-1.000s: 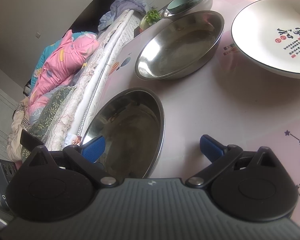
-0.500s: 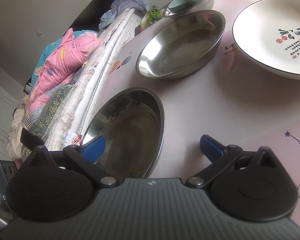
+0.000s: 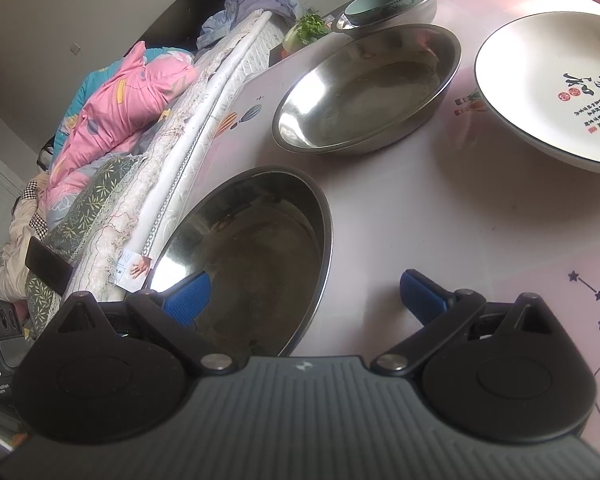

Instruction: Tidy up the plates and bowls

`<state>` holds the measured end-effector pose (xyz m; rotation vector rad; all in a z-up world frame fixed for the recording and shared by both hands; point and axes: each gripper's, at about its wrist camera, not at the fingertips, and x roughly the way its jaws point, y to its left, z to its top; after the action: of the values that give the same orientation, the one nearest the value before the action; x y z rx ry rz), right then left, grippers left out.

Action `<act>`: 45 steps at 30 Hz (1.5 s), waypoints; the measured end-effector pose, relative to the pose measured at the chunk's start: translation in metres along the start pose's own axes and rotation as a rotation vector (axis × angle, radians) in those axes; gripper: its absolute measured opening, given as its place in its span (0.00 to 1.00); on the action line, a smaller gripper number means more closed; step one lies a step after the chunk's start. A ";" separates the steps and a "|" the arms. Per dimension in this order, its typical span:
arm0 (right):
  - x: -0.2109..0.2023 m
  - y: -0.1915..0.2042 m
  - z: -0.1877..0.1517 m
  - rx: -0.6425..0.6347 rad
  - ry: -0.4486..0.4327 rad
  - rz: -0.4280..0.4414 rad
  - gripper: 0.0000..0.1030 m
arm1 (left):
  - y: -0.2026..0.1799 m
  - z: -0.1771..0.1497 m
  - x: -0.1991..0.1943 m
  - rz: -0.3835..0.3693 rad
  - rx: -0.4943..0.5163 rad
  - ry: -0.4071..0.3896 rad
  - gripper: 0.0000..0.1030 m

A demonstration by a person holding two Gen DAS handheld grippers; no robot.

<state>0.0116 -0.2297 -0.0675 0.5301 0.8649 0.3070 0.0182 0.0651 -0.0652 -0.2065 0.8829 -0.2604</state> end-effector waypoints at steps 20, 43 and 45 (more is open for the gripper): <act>-0.001 -0.001 -0.003 -0.001 -0.019 0.005 0.99 | -0.004 0.001 0.003 0.017 0.035 0.026 1.00; 0.010 0.024 0.004 -0.179 -0.101 -0.150 0.45 | 0.007 0.011 -0.004 0.058 0.057 -0.065 0.48; 0.011 0.022 0.003 -0.176 -0.098 -0.150 0.39 | 0.008 0.010 -0.004 0.054 0.057 -0.061 0.41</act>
<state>0.0199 -0.2071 -0.0601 0.3125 0.7694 0.2154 0.0249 0.0744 -0.0583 -0.1370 0.8180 -0.2272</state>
